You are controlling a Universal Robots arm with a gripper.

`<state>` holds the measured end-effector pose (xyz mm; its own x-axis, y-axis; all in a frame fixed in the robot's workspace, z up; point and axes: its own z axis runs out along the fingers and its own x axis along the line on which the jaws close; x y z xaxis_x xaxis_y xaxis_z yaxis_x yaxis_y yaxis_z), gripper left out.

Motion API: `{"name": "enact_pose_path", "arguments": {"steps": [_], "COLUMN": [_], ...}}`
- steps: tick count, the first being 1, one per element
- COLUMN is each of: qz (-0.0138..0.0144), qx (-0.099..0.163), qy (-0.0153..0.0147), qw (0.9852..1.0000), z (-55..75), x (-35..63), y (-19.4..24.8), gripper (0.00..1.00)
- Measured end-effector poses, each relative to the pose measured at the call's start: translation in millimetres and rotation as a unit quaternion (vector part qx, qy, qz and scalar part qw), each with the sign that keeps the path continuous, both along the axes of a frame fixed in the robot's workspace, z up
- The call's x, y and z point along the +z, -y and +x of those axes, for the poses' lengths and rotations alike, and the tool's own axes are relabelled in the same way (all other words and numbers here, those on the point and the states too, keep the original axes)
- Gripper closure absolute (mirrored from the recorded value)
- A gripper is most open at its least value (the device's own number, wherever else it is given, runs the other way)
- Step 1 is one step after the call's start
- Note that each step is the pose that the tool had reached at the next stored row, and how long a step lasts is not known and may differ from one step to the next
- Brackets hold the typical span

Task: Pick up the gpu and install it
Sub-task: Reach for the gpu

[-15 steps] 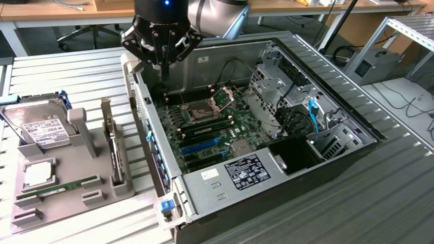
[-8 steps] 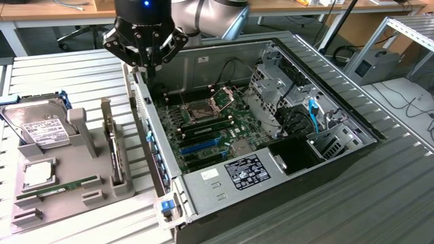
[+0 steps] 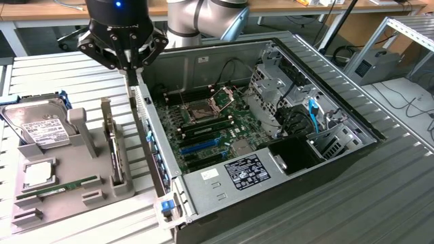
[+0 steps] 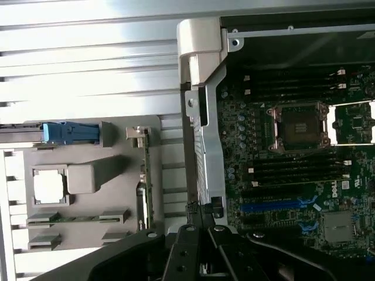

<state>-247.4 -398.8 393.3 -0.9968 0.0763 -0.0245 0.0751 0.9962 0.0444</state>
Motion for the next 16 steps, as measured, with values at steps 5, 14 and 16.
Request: {"name": "enact_pose_path", "arguments": {"steps": [5, 14, 16], "qz": [0.0, 0.0, 0.0], "qx": [0.0, 0.0, 0.0], "qy": [0.0, 0.0, 0.0], "qw": [1.0, 1.0, 1.0], "z": [-14.8, -39.6, -44.1], "x": [0.0, 0.0, 0.0], "y": [-0.2, -0.3, -0.4], "gripper": [0.89, 0.89, 0.89]}}
